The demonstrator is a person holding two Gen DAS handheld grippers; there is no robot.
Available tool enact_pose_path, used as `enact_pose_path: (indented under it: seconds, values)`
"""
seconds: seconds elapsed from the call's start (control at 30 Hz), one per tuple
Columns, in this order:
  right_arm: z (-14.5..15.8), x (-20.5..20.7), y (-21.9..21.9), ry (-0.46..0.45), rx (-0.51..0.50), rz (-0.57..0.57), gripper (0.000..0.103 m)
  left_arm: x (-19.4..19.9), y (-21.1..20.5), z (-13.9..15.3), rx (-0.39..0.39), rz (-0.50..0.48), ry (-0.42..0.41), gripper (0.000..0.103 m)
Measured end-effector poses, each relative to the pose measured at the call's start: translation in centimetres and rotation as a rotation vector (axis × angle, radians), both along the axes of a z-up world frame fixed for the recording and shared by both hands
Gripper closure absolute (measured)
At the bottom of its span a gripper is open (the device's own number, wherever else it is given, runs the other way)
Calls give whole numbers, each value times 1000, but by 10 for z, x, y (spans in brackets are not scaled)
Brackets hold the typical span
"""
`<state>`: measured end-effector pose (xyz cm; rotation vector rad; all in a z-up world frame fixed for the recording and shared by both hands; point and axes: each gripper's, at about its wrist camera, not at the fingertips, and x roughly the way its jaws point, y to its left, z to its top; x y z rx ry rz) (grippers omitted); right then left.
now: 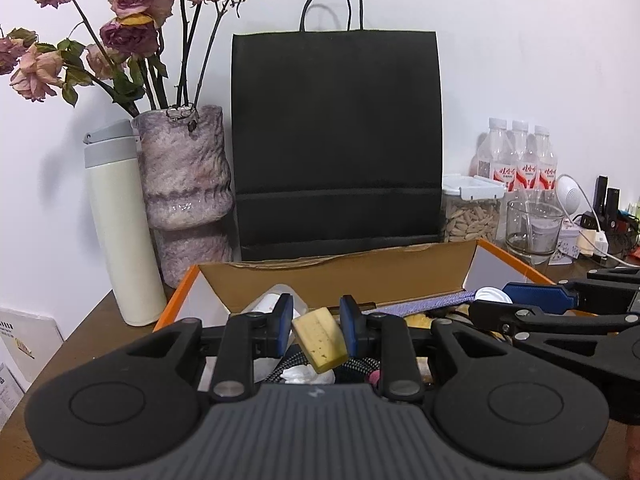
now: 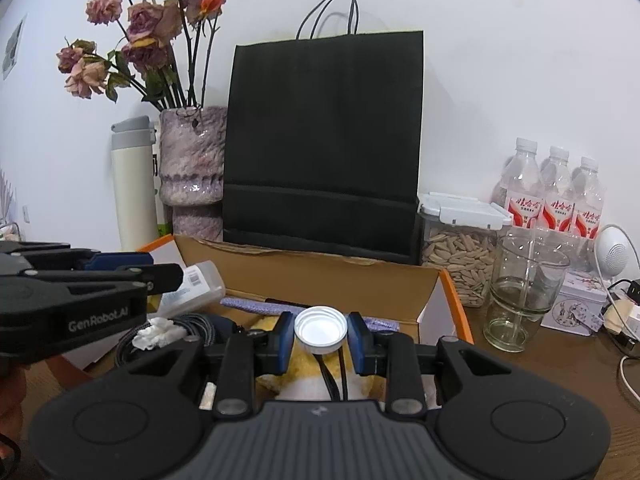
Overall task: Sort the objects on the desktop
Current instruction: 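Open both grippers to drop the block and cap into the box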
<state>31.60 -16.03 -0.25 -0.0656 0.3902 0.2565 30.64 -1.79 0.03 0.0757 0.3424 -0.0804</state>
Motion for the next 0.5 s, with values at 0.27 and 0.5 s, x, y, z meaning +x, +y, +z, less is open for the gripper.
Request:
enact_pose_path:
  seconds: [0.27, 0.5]
  values:
    - [-3, -3, -2, 2, -5, -9, 23, -2, 1, -3, 2, 38, -3, 29]
    - [-2, -11, 2, -26, -24, 1, 5, -6, 1, -1, 5, 78, -51, 0]
